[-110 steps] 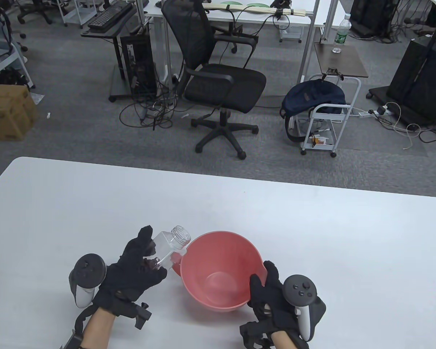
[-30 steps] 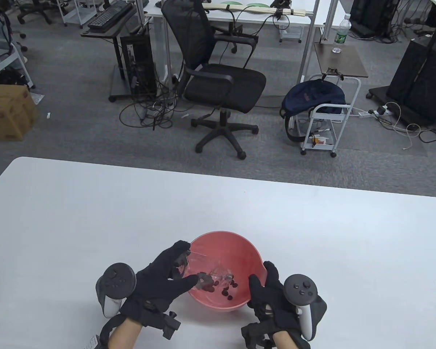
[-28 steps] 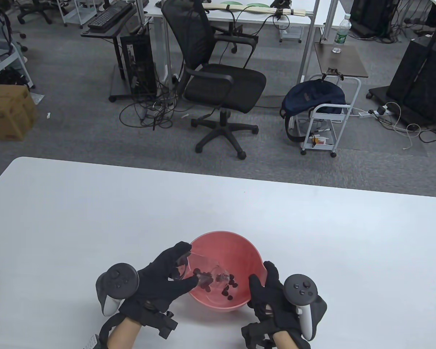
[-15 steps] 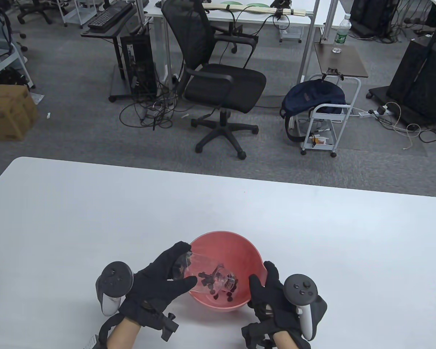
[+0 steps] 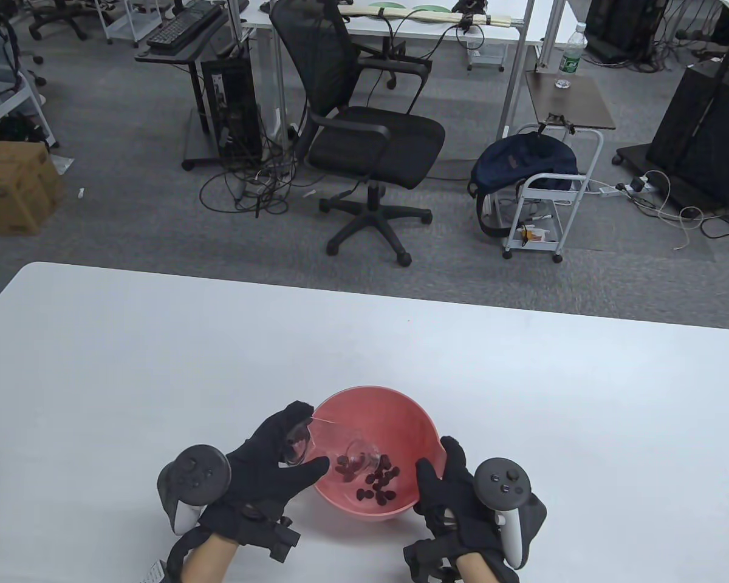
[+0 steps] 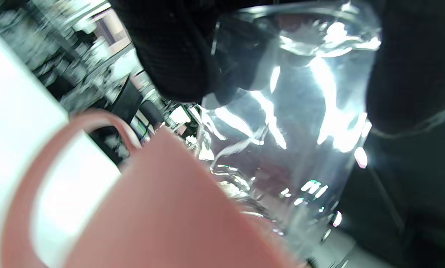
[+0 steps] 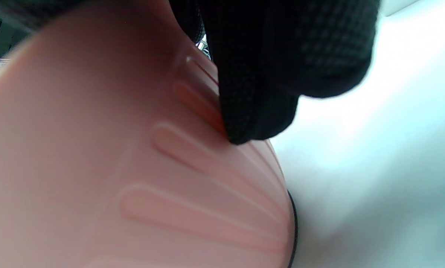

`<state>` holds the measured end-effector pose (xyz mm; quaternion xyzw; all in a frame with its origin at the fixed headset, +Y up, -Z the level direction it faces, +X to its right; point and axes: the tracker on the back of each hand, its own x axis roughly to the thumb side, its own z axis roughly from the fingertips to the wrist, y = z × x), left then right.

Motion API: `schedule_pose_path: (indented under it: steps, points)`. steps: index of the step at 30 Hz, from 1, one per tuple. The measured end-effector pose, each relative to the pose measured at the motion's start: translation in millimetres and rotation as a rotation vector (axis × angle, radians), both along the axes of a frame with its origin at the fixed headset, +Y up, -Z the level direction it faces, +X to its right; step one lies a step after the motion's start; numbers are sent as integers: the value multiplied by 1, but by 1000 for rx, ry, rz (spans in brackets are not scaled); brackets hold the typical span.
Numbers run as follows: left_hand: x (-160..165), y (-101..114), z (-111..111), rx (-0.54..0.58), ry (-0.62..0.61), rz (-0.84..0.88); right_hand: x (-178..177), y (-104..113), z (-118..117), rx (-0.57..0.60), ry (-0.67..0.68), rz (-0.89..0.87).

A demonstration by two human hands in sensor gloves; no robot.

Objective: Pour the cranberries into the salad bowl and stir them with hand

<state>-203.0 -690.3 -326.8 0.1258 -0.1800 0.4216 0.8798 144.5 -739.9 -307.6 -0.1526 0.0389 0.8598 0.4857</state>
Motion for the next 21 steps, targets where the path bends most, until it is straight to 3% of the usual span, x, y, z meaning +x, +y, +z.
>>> schedule_pose_path:
  steps: [2, 3, 5, 6, 8, 9, 11, 12, 14, 15, 18, 21]
  points:
    - [2, -6, -1, -126, -93, 254, 0, 0, 0, 0, 0, 0]
    - [4, -5, 1, -125, -54, 280, 0, 0, 0, 0, 0, 0]
    - [2, -1, 1, 9, 29, 15, 0, 0, 0, 0, 0, -1]
    - [1, -2, -1, -8, -18, 0, 0, 0, 0, 0, -1, 0]
    - [2, -11, -4, -125, -101, 261, 0, 0, 0, 0, -1, 0]
    - [3, -10, -1, -118, -51, 273, 0, 0, 0, 0, -1, 0]
    - [2, -2, 0, 25, 19, -31, 0, 0, 0, 0, -1, -1]
    - [2, 0, 0, 18, -29, -32, 0, 0, 0, 0, -1, 0]
    - [3, -5, 0, -89, -104, 238, 0, 0, 0, 0, -1, 1]
    - [4, -5, 1, -105, -87, 285, 0, 0, 0, 1, 0, 0]
    - [1, -3, -1, -12, -42, 30, 0, 0, 0, 0, 0, 0]
    - [3, -4, 0, -96, -106, 273, 0, 0, 0, 0, 0, 1]
